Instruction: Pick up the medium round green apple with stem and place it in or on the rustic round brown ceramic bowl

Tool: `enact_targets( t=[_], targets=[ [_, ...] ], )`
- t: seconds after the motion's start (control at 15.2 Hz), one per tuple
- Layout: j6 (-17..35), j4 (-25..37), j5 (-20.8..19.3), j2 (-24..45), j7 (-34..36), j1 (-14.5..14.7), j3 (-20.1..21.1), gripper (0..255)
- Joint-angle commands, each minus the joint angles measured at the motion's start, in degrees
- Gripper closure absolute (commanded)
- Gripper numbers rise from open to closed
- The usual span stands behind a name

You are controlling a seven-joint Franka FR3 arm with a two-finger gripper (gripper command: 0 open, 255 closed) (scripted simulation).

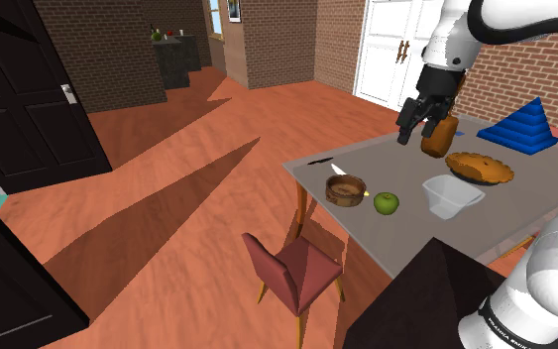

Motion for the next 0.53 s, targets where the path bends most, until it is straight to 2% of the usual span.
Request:
enact_targets(
  t=[0.0, 0.46],
  targets=[
    [0.0, 0.0, 0.0, 0.0, 0.0, 0.0, 0.0, 0],
    [8.8, -3.1, -3.1, 8.3, -6.6, -1.6, -5.6, 0]
  ],
)
